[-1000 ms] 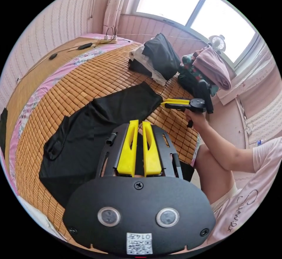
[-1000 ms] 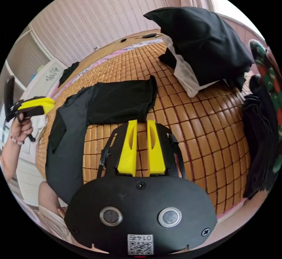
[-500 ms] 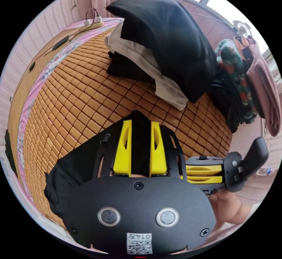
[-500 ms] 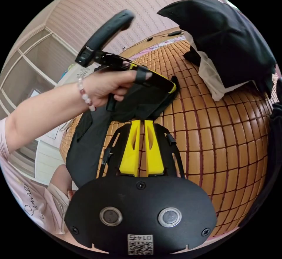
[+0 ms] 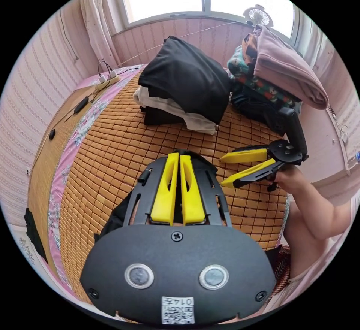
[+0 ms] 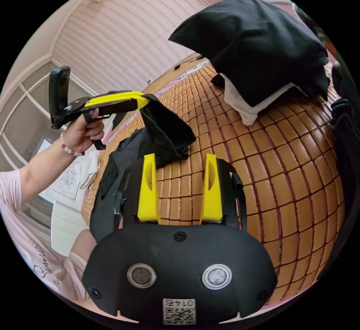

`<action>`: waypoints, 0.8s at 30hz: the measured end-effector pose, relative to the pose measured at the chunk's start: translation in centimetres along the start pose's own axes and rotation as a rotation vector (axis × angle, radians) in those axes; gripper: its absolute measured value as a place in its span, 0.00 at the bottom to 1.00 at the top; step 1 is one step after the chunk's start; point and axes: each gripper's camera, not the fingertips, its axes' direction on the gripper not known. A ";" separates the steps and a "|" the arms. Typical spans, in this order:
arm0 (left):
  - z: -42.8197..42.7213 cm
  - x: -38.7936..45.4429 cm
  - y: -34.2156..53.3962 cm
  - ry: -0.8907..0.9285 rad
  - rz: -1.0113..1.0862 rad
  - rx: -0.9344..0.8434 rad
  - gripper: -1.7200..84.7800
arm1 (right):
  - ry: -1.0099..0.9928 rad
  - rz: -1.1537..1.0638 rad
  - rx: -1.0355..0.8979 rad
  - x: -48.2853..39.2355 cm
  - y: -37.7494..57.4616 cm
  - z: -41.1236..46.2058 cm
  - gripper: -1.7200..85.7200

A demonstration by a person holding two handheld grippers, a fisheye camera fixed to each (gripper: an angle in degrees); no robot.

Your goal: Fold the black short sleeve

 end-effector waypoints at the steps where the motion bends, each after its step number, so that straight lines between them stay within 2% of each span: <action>1: -0.6 0.0 0.3 -0.001 -0.001 0.009 0.01 | -0.001 -0.017 -0.022 -0.3 -0.2 0.4 0.22; 4: -1.9 -0.1 0.5 0.006 -0.001 0.034 0.01 | 0.089 -0.072 -0.053 -1.7 -0.6 0.6 0.16; 7: -3.1 -0.6 0.6 0.034 -0.022 0.061 0.01 | 0.082 -0.118 -0.013 -2.4 -0.4 0.1 0.12; 13: -3.7 -2.2 1.2 0.121 -0.077 0.070 0.01 | 0.067 -0.015 0.040 -0.7 0.1 -0.7 0.20; 16: -4.3 -2.4 1.8 0.164 -0.069 0.075 0.01 | 0.010 -0.015 0.040 -0.5 0.4 -0.6 0.20; 24: -7.0 -2.6 3.3 0.136 -0.024 0.076 0.01 | -0.145 -0.058 0.050 -1.1 2.2 -0.7 0.06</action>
